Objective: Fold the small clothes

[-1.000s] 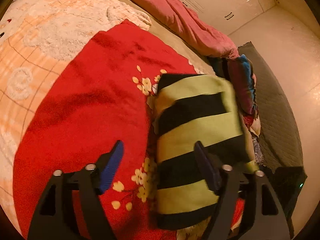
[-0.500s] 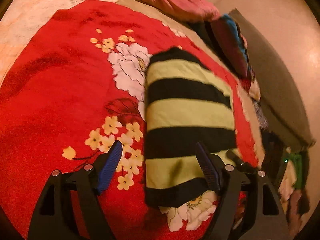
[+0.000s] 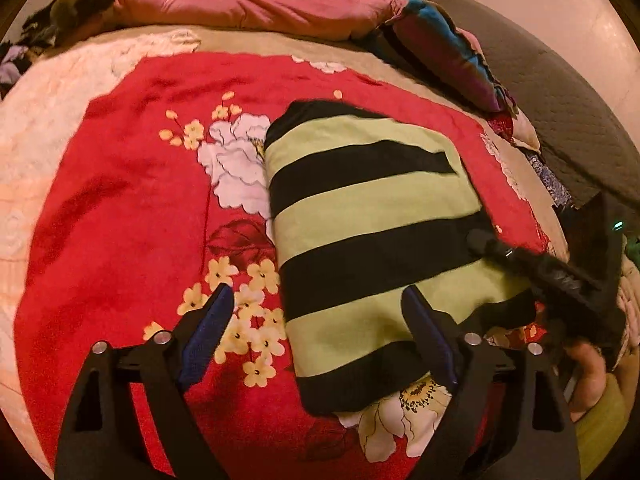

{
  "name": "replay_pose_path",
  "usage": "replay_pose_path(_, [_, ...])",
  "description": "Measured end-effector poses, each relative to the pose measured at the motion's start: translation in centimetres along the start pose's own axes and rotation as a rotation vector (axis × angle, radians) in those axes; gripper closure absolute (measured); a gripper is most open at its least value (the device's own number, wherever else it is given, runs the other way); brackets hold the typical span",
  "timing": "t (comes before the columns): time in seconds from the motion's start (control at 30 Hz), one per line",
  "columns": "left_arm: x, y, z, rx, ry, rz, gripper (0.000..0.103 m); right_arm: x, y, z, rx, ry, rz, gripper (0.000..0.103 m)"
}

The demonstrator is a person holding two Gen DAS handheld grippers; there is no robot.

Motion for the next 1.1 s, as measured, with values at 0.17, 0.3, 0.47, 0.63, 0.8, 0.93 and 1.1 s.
replay_pose_path(0.17, [0.0, 0.3, -0.3, -0.011, 0.029, 0.019, 0.016, -2.5, -0.2, 1.0, 0.023, -0.108, -0.032, 0.08])
replay_pose_path(0.3, [0.0, 0.2, -0.2, -0.005, 0.033, 0.024, 0.015, -4.4, -1.4, 0.9, 0.037, -0.149, 0.02, 0.072])
replay_pose_path(0.47, [0.1, 0.3, -0.4, -0.02, 0.057, 0.039, 0.015, -2.8, -0.4, -0.8, 0.004, -0.179, -0.057, 0.051])
replay_pose_path(0.63, [0.0, 0.4, -0.8, -0.035, 0.075, 0.052, 0.013, -1.2, 1.6, -4.3, -0.079, -0.194, -0.118, 0.04])
replay_pose_path(0.8, [0.0, 0.3, -0.9, -0.043, 0.099, 0.078, 0.012, 0.5, 3.3, -5.5, -0.117, -0.227, -0.196, 0.04])
replay_pose_path(0.93, [-0.2, -0.3, 0.1, -0.012, 0.096, 0.076, 0.012, -0.8, 3.8, -3.9, -0.061, -0.282, -0.193, 0.04])
replay_pose_path(1.1, [-0.2, -0.6, 0.5, -0.005, 0.095, 0.072, 0.011, -2.7, 3.2, -1.5, 0.015, -0.285, -0.17, 0.037])
Point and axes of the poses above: each gripper's, at about its wrist camera, not at the fingertips, and z roughly the way its jaws point, x to its left, y to its top, the point moved 9 cm from there along z, roughly the way its jaws point, and after that the axes turned 7 degrees about y, right-handed, at the moved point
